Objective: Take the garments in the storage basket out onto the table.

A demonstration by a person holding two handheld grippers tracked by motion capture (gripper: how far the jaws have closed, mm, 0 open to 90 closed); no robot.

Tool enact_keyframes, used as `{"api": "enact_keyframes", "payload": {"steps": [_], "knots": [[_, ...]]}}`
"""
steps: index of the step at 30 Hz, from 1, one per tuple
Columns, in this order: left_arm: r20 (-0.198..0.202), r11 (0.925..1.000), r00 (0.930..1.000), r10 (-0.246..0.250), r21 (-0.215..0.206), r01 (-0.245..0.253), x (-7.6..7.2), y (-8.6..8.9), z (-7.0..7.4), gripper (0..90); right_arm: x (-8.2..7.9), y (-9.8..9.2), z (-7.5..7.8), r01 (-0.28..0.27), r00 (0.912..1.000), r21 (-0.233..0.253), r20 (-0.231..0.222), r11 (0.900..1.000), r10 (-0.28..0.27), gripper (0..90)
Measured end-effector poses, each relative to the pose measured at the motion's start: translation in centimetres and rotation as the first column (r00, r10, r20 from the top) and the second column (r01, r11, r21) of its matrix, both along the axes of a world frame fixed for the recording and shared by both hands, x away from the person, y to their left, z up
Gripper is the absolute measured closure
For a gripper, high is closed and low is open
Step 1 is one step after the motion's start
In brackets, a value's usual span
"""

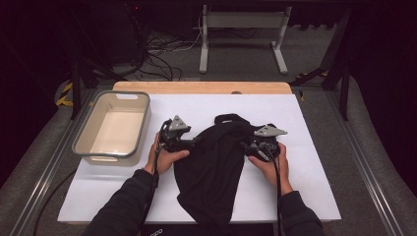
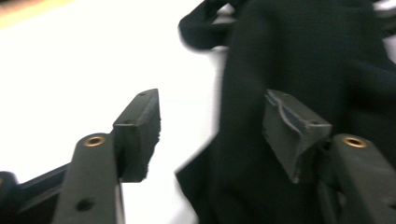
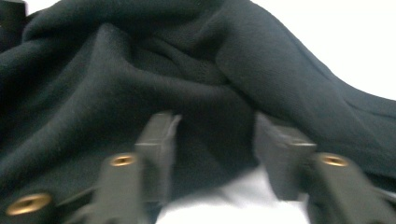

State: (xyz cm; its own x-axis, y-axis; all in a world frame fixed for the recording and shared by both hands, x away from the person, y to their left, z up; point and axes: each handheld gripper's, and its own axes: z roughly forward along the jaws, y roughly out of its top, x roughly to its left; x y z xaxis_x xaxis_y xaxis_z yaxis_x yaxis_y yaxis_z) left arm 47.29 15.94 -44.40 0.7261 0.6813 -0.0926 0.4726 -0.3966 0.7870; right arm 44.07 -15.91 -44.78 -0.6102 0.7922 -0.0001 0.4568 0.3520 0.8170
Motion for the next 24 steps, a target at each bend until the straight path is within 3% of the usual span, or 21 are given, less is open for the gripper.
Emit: {"api": "enact_keyframes", "payload": {"steps": [1, 3, 5, 9, 10, 11, 13, 16, 19, 22, 24], "knots": [[-0.033, 0.9996, 0.9994, -0.004, 0.028, 0.005, 0.8, -0.4, -0.5, 37.2, 0.0, 0.2, -0.1, -0.014, 0.9999, -0.014, 0.002, 1.0, 0.014, 66.0], [-0.055, 0.9977, 0.9984, -0.013, 0.065, 0.017, 1.5, -1.1, -1.3, 37.9, 0.0, 0.4, 0.0, -0.014, 0.9998, -0.03, 0.013, 0.999, 0.015, 76.1], [-0.06, 0.9986, 0.9982, -0.009, 0.052, 0.012, 1.6, -1.3, -1.4, 44.4, -0.2, 0.2, 0.1, -0.014, 0.9996, -0.034, 0.025, 0.999, 0.015, 86.4], [-0.088, 0.9966, 0.9936, -0.071, 0.035, 0.074, 1.3, -1.3, -1.3, 76.8, -0.7, -0.6, 0.8, -0.006, 0.9988, -0.021, 0.049, 1.0, 0.007, 88.3], [-0.077, 0.9954, 0.9949, -0.066, 0.064, 0.071, 1.1, -1.4, -1.0, 85.9, -0.9, -0.8, 1.1, -0.004, 0.9983, -0.02, 0.059, 1.0, 0.005, 88.4], [-0.062, 0.9941, 0.9962, -0.061, 0.086, 0.066, 1.0, -1.4, -0.7, 87.3, -1.3, -1.0, 1.7, 0.002, 0.9968, -0.019, 0.079, 1.0, 0.0, 88.4], [-0.011, 0.9953, 0.9993, -0.036, 0.089, 0.037, 0.3, -1.2, 0.5, 87.8, -2.0, -1.6, 3.0, 0.01, 0.993, -0.004, 0.118, 1.0, -0.01, 88.4], [0.076, 0.9965, 0.9971, -0.006, 0.083, -0.001, -1.1, -0.3, 3.4, 88.0, -2.9, -2.5, 5.1, 0.03, 0.9834, 0.045, 0.178, 0.999, -0.037, 88.5], [0.145, 0.9986, 0.9889, 0.029, 0.04, -0.036, -2.3, 1.2, 6.8, 88.0, -3.9, -3.3, 7.1, 0.058, 0.9664, 0.074, 0.246, 0.996, -0.074, 88.5], [0.205, 0.9944, 0.9734, 0.101, 0.008, -0.105, -3.2, 2.6, 9.8, 88.0, -4.3, -3.6, 8.5, 0.076, 0.9466, 0.068, 0.309, 0.995, -0.094, 88.5], [0.23, 0.9906, 0.9638, 0.134, -0.007, -0.136, -3.7, 3.3, 11.2, 87.9, -4.2, -3.9, 9.0, 0.1, 0.9385, 0.072, 0.324, 0.992, -0.118, 88.5]]}}
